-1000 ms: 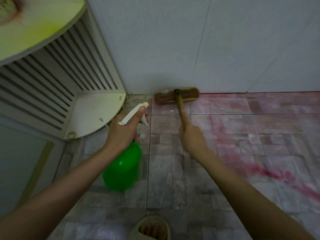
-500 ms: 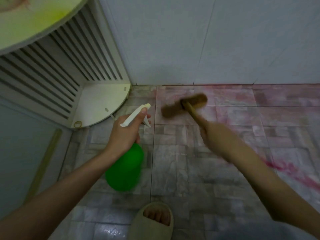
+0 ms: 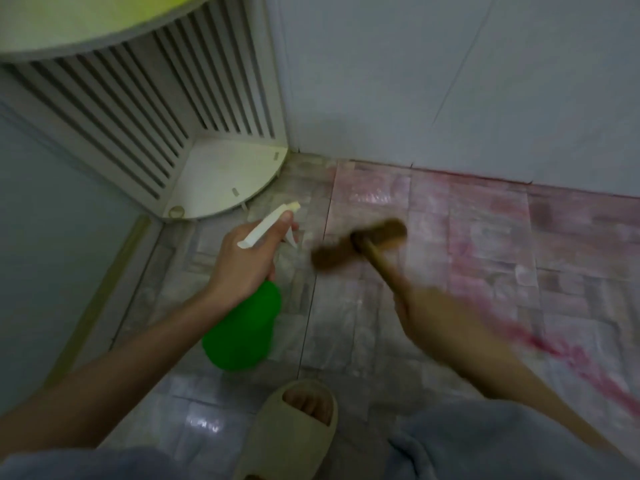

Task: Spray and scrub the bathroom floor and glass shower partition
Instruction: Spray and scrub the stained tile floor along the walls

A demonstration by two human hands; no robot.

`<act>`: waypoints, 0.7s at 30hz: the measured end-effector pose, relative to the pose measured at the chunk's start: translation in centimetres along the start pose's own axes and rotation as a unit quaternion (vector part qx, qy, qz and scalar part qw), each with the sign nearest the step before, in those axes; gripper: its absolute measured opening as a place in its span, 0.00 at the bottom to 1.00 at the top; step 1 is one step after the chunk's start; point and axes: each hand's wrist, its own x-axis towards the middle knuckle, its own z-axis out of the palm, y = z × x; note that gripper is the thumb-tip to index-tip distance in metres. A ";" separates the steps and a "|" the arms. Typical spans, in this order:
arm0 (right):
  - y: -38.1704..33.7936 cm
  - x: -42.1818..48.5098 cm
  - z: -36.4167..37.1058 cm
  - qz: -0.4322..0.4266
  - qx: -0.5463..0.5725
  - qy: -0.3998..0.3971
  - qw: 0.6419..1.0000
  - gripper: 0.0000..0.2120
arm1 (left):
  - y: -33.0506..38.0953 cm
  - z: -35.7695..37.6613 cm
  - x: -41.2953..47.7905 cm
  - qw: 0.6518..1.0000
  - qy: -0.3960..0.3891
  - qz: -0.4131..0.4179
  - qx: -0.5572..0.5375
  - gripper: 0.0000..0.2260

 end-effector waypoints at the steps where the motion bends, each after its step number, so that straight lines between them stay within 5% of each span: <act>1: -0.2 2.9 0.0 -0.012 0.003 0.025 1.000 0.28 | -0.2 -0.1 -0.2 1.000 -0.004 -0.003 -0.002 0.22; 4: -0.9 9.5 -1.4 -0.040 0.040 0.084 0.995 0.31 | -0.7 -0.3 -0.8 0.999 -0.003 -0.017 -0.027 0.23; 9: -0.8 -1.3 -0.6 0.006 -0.035 -0.024 0.999 0.23 | -0.9 -0.8 -1.4 0.999 0.012 -0.014 -0.047 0.19; 15: -2.4 7.8 0.5 -0.025 0.003 0.076 0.997 0.29 | -1.0 -0.5 -1.1 0.999 0.005 -0.011 -0.044 0.19; 21: -1.4 -1.7 0.7 -0.025 -0.079 -0.032 0.996 0.30 | 0.1 -1.4 -0.7 0.999 0.001 0.003 -0.042 0.21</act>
